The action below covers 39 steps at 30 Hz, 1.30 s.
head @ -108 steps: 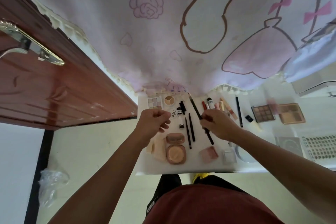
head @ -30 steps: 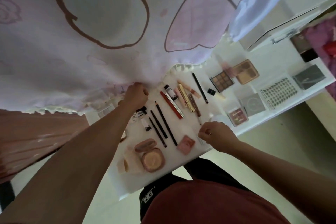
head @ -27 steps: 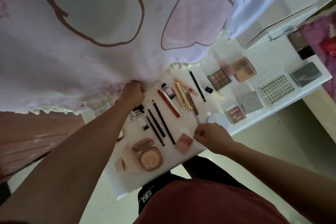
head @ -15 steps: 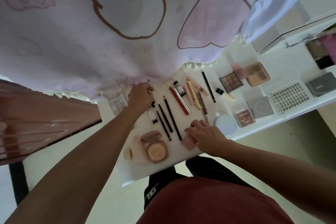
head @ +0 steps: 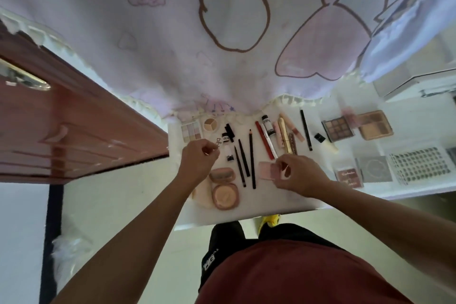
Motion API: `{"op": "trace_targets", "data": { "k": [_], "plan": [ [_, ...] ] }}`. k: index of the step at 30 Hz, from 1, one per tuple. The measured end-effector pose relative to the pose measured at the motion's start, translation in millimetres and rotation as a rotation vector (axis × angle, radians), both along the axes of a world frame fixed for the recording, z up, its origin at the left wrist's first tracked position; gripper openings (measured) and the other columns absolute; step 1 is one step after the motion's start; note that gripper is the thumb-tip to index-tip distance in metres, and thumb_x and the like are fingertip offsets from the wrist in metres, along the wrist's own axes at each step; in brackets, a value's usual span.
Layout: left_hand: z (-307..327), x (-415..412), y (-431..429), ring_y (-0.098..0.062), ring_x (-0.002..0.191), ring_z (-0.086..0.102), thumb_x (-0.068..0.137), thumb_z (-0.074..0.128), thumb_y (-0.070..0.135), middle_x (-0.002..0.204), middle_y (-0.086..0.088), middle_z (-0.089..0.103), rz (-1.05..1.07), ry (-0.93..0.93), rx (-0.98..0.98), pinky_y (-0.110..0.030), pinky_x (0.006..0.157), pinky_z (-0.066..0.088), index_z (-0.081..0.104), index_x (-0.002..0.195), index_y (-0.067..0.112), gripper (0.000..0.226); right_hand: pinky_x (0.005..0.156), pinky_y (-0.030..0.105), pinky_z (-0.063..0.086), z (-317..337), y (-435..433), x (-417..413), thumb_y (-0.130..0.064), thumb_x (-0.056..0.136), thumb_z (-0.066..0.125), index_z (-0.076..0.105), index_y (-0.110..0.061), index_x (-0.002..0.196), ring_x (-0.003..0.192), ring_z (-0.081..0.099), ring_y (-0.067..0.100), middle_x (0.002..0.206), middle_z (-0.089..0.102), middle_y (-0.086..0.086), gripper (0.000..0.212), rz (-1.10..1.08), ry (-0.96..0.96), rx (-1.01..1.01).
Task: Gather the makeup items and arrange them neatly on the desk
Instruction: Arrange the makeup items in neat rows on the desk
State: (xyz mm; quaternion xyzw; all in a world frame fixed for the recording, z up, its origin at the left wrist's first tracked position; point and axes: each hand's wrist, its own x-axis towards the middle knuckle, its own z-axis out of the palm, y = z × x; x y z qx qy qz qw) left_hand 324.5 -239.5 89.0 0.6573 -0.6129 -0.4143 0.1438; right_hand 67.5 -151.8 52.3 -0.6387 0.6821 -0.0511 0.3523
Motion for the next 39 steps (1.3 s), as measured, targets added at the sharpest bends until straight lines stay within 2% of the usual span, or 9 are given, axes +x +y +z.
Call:
{"op": "trace_targets", "data": {
  "k": [3, 7, 13, 17, 22, 26, 33, 35, 39],
  "plan": [
    [17, -8, 14, -0.016, 0.06, 0.062, 0.086, 0.069, 0.008, 0.076, -0.009, 0.071, 0.118, 0.223, 0.157, -0.024, 0.054, 0.049, 0.071, 0.084, 0.007, 0.003, 0.07, 0.022, 0.051, 30, -9, -1, -0.034, 0.07, 0.081, 0.063, -0.024, 0.104, 0.075, 0.063, 0.006, 0.085, 0.065, -0.011, 0.04, -0.09, -0.215, -0.009],
    [40, -24, 22, -0.022, 0.065, 0.062, 0.087, 0.07, 0.011, 0.081, -0.016, 0.072, 0.164, 0.46, 0.259, -0.027, 0.057, 0.052, 0.071, 0.089, 0.002, 0.01, 0.065, 0.012, 0.048, 65, -20, 7, -0.019, 0.068, 0.086, 0.062, -0.024, 0.107, 0.073, 0.063, 0.006, 0.086, 0.066, -0.006, 0.046, -0.137, -0.413, -0.035],
    [63, -37, 20, -0.022, 0.063, 0.064, 0.08, 0.073, -0.001, 0.08, -0.021, 0.069, 0.16, 0.536, 0.24, -0.028, 0.06, 0.055, 0.068, 0.101, -0.004, 0.021, 0.065, 0.021, 0.051, 92, -28, 15, -0.012, 0.07, 0.085, 0.061, -0.025, 0.107, 0.067, 0.062, 0.004, 0.08, 0.066, -0.005, 0.046, -0.134, -0.499, -0.037],
    [72, -37, 20, -0.02, 0.06, 0.062, 0.08, 0.072, -0.004, 0.078, -0.017, 0.069, 0.187, 0.564, 0.229, -0.026, 0.059, 0.055, 0.069, 0.098, -0.005, 0.018, 0.055, 0.023, 0.051, 110, -32, 15, -0.004, 0.085, 0.072, 0.065, -0.01, 0.104, 0.063, 0.065, 0.011, 0.072, 0.07, 0.004, 0.021, -0.253, -0.782, 0.145],
    [82, -39, 23, -0.021, 0.074, 0.065, 0.08, 0.071, 0.002, 0.093, -0.017, 0.069, 0.163, 0.716, 0.241, -0.029, 0.067, 0.055, 0.069, 0.101, -0.002, 0.022, 0.054, 0.023, 0.053, 117, -36, 12, -0.006, 0.091, 0.064, 0.066, -0.002, 0.099, 0.056, 0.064, 0.015, 0.068, 0.07, 0.008, 0.009, -0.513, -1.017, 0.326],
    [85, -39, 23, -0.027, 0.094, 0.067, 0.068, 0.077, 0.012, 0.106, -0.023, 0.068, 0.1, 0.788, 0.241, -0.032, 0.077, 0.053, 0.067, 0.109, -0.003, 0.045, 0.048, 0.018, 0.052, 121, -36, 8, -0.006, 0.094, 0.058, 0.064, 0.002, 0.098, 0.053, 0.061, 0.013, 0.065, 0.066, 0.009, 0.01, -0.631, -1.201, 0.448],
    [91, -49, 24, -0.022, 0.083, 0.068, 0.069, 0.071, 0.004, 0.094, -0.013, 0.072, 0.145, 0.892, 0.259, -0.029, 0.075, 0.055, 0.066, 0.106, -0.001, 0.038, 0.045, 0.016, 0.051, 128, -35, 4, -0.011, 0.084, 0.065, 0.064, 0.006, 0.096, 0.051, 0.059, 0.012, 0.067, 0.063, 0.012, 0.02, -0.67, -1.272, 0.6],
    [93, -51, 23, -0.022, 0.083, 0.068, 0.07, 0.068, 0.001, 0.093, -0.014, 0.072, 0.184, 0.936, 0.282, -0.028, 0.077, 0.056, 0.064, 0.107, -0.003, 0.037, 0.046, 0.016, 0.051, 129, -36, 4, -0.013, 0.081, 0.067, 0.064, 0.004, 0.097, 0.053, 0.06, 0.012, 0.07, 0.063, 0.012, 0.024, -0.654, -1.284, 0.584],
    [97, -54, 20, -0.021, 0.084, 0.068, 0.07, 0.064, 0.001, 0.097, -0.017, 0.068, 0.278, 1.053, 0.346, -0.026, 0.077, 0.057, 0.062, 0.108, -0.005, 0.038, 0.048, 0.017, 0.052, 134, -38, 4, -0.01, 0.093, 0.058, 0.065, 0.0, 0.098, 0.056, 0.064, 0.012, 0.073, 0.069, 0.01, 0.013, -0.622, -1.306, 0.445]
  ]
}}
